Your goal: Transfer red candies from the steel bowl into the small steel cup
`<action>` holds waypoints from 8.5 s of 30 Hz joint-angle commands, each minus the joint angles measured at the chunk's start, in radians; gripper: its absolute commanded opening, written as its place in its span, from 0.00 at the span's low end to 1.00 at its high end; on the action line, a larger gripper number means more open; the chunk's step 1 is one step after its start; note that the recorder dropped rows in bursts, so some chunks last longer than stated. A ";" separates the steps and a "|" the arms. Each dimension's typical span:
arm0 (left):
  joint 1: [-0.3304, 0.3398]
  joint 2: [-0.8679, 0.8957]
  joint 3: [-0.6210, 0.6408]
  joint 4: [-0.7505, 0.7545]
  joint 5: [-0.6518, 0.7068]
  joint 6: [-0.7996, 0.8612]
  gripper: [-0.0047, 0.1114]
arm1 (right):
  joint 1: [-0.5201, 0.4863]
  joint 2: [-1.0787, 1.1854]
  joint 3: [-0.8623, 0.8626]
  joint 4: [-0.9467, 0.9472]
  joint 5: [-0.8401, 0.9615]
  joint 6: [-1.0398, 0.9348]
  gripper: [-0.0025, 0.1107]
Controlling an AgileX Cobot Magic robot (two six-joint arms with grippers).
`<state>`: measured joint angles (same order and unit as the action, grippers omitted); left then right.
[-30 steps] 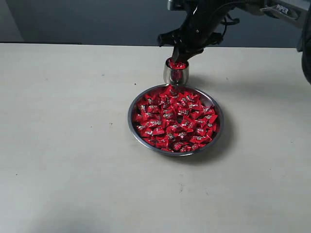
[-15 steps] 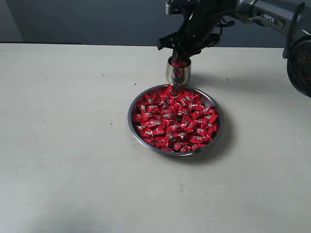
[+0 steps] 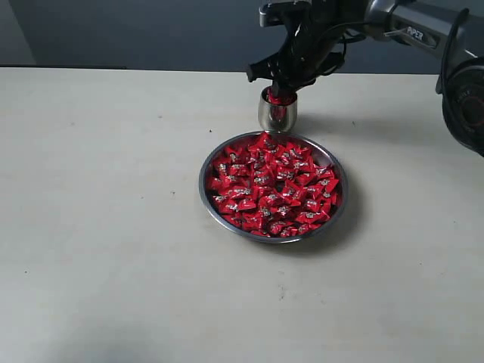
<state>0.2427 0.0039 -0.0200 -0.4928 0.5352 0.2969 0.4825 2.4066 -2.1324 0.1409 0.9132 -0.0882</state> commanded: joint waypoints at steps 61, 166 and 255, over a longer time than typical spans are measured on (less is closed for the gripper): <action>0.003 -0.004 0.000 0.000 -0.005 -0.002 0.04 | -0.005 -1.237 0.988 -0.123 -0.323 0.078 0.03; 0.003 -0.004 0.000 0.000 -0.005 -0.002 0.04 | -0.249 -2.161 1.660 -0.238 -0.449 0.107 0.03; 0.003 -0.004 0.000 0.000 -0.005 -0.002 0.04 | -0.404 -2.407 2.132 -0.114 -0.609 0.108 0.03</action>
<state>0.2427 0.0039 -0.0200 -0.4928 0.5352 0.2969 0.0850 0.0064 -0.0021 0.0279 0.3083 0.0197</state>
